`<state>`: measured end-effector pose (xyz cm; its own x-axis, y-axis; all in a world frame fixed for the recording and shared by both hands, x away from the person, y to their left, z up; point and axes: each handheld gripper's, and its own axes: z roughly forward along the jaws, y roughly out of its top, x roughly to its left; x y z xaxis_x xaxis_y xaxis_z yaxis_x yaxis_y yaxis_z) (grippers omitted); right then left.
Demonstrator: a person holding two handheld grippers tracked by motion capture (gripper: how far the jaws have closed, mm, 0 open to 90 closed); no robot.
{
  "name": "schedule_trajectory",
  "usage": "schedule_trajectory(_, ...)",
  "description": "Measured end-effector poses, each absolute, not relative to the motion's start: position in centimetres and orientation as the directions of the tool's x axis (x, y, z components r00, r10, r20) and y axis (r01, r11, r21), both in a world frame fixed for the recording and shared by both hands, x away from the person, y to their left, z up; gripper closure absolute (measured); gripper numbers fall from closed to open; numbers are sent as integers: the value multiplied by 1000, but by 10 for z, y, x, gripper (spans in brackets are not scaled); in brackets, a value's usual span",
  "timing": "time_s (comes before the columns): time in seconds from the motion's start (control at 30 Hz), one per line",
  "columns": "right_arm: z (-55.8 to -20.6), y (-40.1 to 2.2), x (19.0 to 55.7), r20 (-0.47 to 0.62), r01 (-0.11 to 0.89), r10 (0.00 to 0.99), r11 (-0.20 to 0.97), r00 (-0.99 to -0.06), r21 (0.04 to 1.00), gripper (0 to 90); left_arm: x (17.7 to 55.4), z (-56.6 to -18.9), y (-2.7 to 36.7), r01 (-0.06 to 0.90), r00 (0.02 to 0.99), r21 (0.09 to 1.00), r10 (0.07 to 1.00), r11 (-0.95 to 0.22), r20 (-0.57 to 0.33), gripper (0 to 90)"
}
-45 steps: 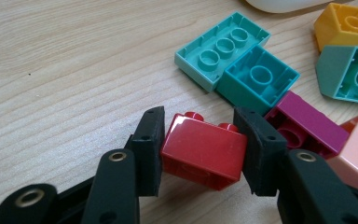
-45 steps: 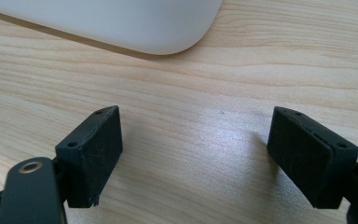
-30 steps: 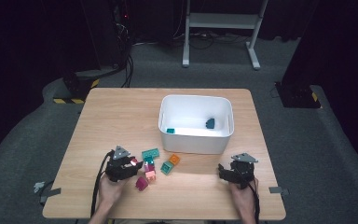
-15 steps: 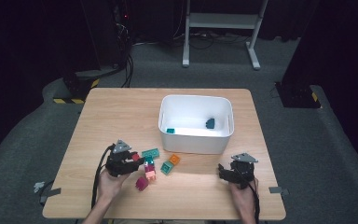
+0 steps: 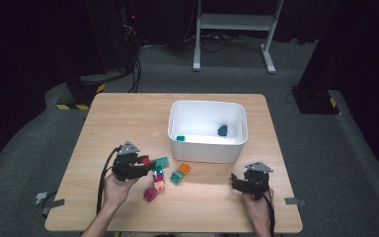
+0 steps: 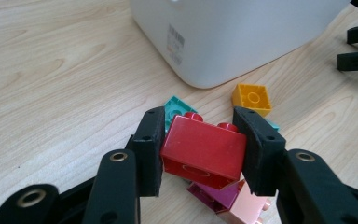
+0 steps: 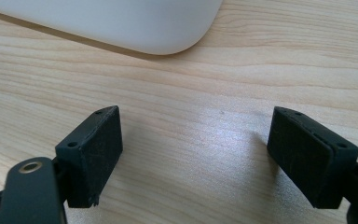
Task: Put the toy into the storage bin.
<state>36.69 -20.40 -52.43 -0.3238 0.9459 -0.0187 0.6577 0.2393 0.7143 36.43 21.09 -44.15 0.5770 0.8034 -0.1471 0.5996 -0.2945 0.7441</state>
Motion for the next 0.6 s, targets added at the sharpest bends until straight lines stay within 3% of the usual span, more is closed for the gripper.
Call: schedule_trajectory(0.6, -524, -204, 367, -19, 658, 946, 239, -324, 714, 177, 375, -414, 204, 588, 608, 755, 774, -289, -178, 554)
